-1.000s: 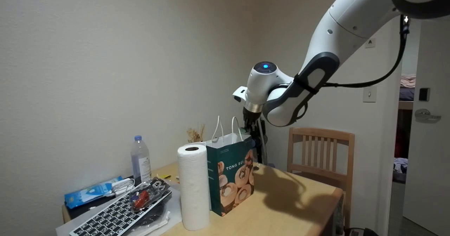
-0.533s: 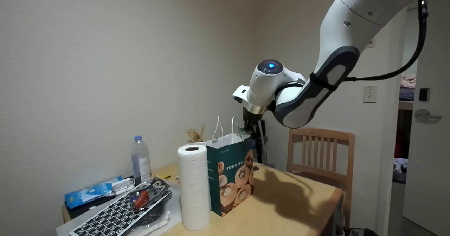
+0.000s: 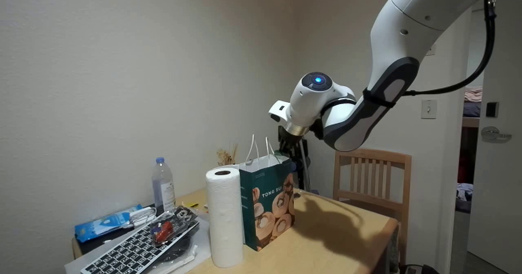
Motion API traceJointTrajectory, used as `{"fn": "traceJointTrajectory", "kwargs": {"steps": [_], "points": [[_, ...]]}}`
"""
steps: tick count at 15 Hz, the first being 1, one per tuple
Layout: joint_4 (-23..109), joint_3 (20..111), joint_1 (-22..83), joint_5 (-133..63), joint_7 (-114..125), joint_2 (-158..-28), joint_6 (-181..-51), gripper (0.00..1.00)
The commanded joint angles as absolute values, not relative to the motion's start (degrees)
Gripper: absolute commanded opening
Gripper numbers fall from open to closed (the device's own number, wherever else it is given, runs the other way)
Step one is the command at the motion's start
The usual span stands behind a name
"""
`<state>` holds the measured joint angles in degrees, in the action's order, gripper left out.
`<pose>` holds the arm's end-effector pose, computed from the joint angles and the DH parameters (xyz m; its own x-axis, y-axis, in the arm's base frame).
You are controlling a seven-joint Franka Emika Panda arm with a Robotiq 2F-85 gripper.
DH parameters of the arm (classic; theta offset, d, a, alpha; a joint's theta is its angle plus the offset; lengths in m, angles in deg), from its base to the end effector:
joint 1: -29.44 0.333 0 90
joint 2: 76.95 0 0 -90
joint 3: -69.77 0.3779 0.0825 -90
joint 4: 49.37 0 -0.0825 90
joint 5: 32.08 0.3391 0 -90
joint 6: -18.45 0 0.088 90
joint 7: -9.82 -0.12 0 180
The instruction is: Pick up the green thing on the table and put it in the paper bag
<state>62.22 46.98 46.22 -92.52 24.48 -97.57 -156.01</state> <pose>0.6386 0.0293 0.4391 0.3157 0.9489 -0.0003 0.6335 -0.2105 0.7445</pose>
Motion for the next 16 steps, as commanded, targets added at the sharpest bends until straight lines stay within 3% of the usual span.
{"fn": "traceJointTrajectory", "kwargs": {"steps": [1,9,10,12,16], "points": [[60.5,45.3,46.7,-94.3,22.7,-99.4,-157.1,0.07],[55.0,47.2,44.3,-91.7,27.1,-106.3,-156.4,0.07],[54.3,47.2,44.3,-92.2,27.3,-106.9,-156.4,0.32],[52.9,46.4,44.9,-93.2,26.6,-108.0,-156.5,0.34],[50.3,44.5,46.0,-95.2,25.2,-109.4,-157.2,0.58]]}}
